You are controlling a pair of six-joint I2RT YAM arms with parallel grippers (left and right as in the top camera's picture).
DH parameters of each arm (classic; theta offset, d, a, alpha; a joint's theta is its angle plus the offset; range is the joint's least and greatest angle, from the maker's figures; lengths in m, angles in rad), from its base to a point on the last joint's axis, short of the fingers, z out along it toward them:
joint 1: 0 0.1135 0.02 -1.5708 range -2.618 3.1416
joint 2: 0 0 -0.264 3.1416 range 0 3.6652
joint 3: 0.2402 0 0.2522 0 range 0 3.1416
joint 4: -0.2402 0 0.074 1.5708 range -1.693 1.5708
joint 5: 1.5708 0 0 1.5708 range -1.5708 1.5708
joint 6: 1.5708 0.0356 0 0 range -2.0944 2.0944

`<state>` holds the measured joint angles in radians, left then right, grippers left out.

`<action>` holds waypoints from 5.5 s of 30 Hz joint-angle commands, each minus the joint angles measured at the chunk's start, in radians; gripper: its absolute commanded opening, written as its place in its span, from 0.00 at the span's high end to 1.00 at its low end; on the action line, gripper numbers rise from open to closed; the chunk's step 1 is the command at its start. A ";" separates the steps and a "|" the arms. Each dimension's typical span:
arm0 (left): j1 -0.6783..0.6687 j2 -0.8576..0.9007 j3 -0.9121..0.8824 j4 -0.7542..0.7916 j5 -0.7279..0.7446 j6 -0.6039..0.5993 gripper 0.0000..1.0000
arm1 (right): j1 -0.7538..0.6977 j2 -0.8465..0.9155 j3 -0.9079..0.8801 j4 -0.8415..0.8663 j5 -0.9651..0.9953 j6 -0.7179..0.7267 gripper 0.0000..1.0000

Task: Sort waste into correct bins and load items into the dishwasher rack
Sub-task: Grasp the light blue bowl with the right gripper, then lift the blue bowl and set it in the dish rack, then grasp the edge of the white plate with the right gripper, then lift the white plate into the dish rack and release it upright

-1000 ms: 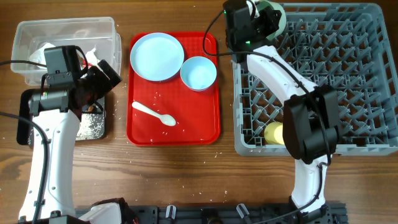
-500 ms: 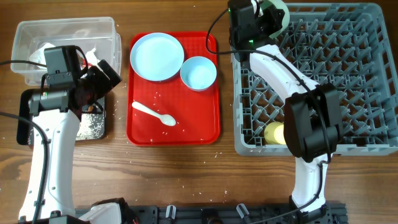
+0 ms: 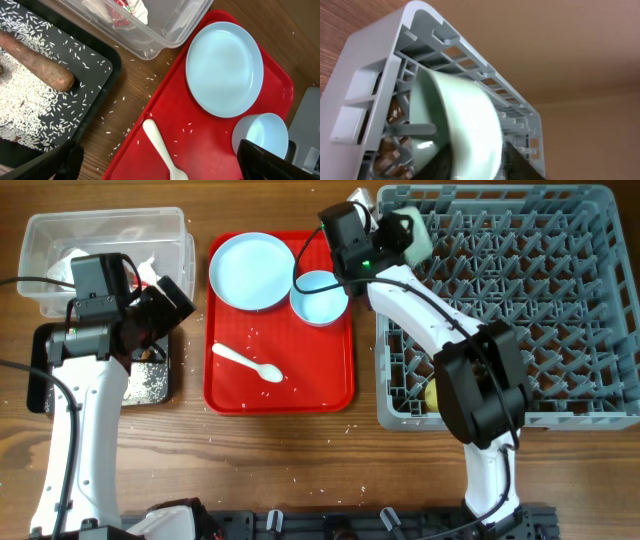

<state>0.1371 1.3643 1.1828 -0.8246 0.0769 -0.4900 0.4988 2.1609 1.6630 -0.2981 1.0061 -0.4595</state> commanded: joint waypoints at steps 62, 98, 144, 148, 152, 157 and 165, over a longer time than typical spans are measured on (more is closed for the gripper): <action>-0.006 0.006 -0.001 0.001 -0.007 0.012 0.00 | 0.008 -0.236 -0.297 -0.248 0.303 0.146 0.96; -0.006 0.006 -0.001 0.001 -0.007 0.012 0.00 | 0.230 -0.398 -0.296 -0.137 -1.173 0.919 0.21; -0.006 0.006 -0.001 0.001 -0.007 0.012 0.00 | 0.095 0.125 0.000 -0.443 -1.030 1.113 0.96; -0.006 0.006 -0.001 0.001 -0.007 0.012 0.00 | 0.069 -0.043 0.028 -0.496 -0.980 1.010 0.96; -0.006 0.006 -0.001 0.001 -0.007 0.012 0.00 | 0.037 -0.392 0.029 -0.526 -0.874 0.914 0.96; -0.006 0.006 -0.001 0.000 -0.006 0.012 0.00 | 0.026 -0.739 0.028 -0.602 -0.323 0.873 0.96; -0.006 0.006 -0.001 0.000 -0.007 0.012 0.00 | -0.210 -0.632 0.010 -0.608 -0.006 0.309 0.95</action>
<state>0.1371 1.3651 1.1828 -0.8238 0.0765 -0.4900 0.3439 1.4250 1.6871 -0.9276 0.9562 -0.0319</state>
